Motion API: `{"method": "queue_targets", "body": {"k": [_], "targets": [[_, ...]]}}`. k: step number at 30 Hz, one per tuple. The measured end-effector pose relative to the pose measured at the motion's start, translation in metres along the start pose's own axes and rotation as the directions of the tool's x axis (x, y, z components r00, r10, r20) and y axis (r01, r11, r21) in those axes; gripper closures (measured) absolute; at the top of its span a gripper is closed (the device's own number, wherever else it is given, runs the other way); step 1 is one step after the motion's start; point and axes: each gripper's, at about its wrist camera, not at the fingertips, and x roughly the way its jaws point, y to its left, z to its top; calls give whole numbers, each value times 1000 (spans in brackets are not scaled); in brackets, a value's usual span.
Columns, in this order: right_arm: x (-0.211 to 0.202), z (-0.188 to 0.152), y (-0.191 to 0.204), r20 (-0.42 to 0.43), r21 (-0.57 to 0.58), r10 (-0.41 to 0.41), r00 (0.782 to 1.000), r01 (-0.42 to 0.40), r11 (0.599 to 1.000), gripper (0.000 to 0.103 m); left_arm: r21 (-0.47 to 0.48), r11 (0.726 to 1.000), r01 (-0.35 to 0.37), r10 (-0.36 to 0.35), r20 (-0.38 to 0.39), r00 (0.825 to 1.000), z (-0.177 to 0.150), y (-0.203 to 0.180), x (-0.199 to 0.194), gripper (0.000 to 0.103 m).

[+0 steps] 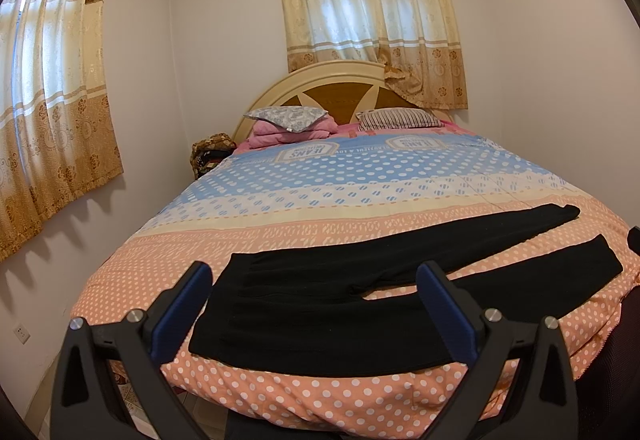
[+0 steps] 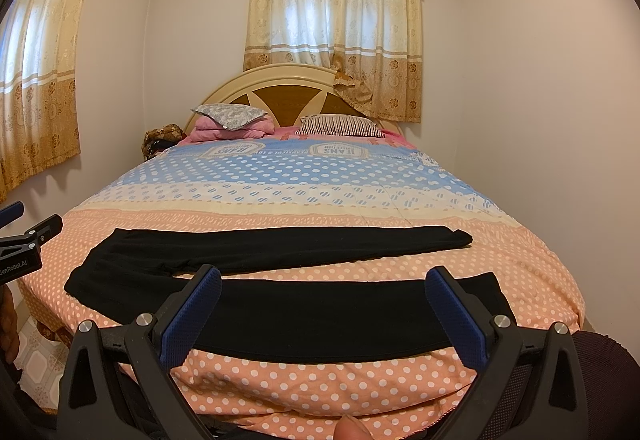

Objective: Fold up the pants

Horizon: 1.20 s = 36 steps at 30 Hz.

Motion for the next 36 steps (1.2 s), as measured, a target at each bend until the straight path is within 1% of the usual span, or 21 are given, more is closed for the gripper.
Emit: {"method": "queue_targets", "body": {"k": [24, 30, 36], "targets": [[4, -5, 2, -9, -2, -1, 1000, 1, 1000, 1, 0, 1000, 0, 0, -3, 1000, 0, -2, 0, 0], [9, -10, 3, -24, -9, 1, 1000, -1, 1000, 1, 0, 1000, 0, 0, -14, 1000, 1, -3, 7, 0], [12, -9, 1, -25, -11, -4, 1000, 4, 1000, 1, 7, 1000, 0, 0, -19, 1000, -3, -3, 14, 0]]}}
